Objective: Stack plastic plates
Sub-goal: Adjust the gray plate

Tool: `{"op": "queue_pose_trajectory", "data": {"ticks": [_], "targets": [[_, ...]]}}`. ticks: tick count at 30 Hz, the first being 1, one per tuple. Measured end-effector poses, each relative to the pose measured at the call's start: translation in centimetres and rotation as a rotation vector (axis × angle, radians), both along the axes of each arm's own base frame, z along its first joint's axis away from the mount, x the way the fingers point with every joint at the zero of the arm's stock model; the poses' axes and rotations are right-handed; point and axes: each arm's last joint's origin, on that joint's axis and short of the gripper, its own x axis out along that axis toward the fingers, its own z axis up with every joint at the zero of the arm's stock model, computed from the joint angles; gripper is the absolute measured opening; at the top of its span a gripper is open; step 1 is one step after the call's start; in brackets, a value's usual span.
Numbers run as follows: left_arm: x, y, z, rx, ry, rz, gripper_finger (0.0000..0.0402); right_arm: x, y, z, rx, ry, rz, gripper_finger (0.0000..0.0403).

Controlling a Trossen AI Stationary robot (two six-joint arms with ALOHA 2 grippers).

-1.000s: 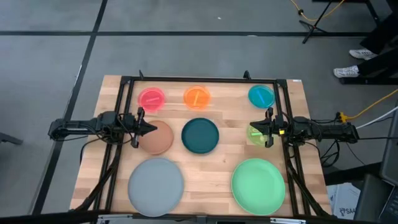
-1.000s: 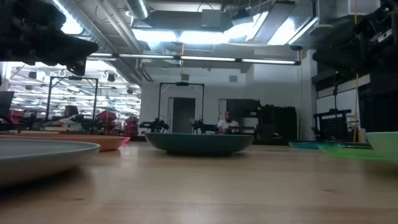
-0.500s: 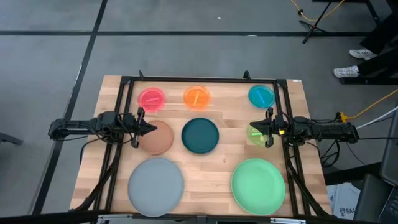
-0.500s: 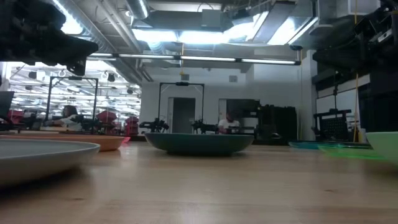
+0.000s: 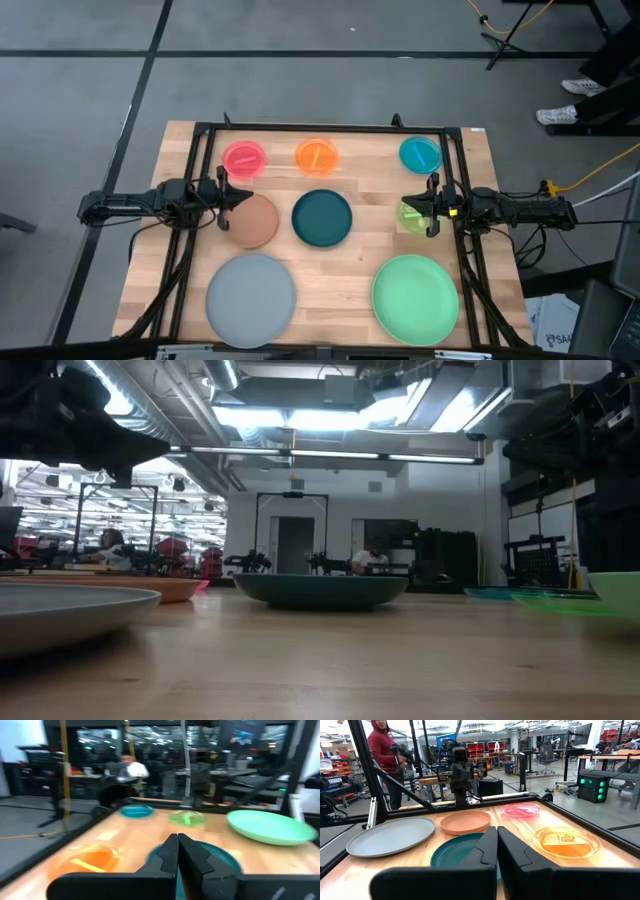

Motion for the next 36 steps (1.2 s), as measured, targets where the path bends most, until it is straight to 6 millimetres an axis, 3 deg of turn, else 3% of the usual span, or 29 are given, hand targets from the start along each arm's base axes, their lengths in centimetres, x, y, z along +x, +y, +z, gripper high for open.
{"op": "queue_pose_trajectory", "data": {"ticks": [11,16,19,31,36], "targets": [[0.0,0.0,0.5,-0.065,-0.072,-0.01,0.0004,0.0,0.0,0.0,0.0,0.0,-0.001,0.0001],[0.0,-0.3,0.6,-0.15,-0.088,-0.122,0.0004,0.0,0.0,0.0,0.0,-0.001,0.0,0.0001],[0.0,-0.6,0.7,-0.145,-0.093,-0.204,0.0004,0.0,0.0,0.2,-0.013,-0.015,-0.011,0.0001],[0.0,-0.6,1.4,-0.152,-0.163,-0.215,0.0004,0.0,-0.2,0.3,-0.001,-0.029,-0.055,0.0001],[0.0,-0.8,2.0,-0.121,-0.216,-0.234,0.0004,0.0,0.0,0.1,0.022,-0.016,0.015,0.0001]]}}
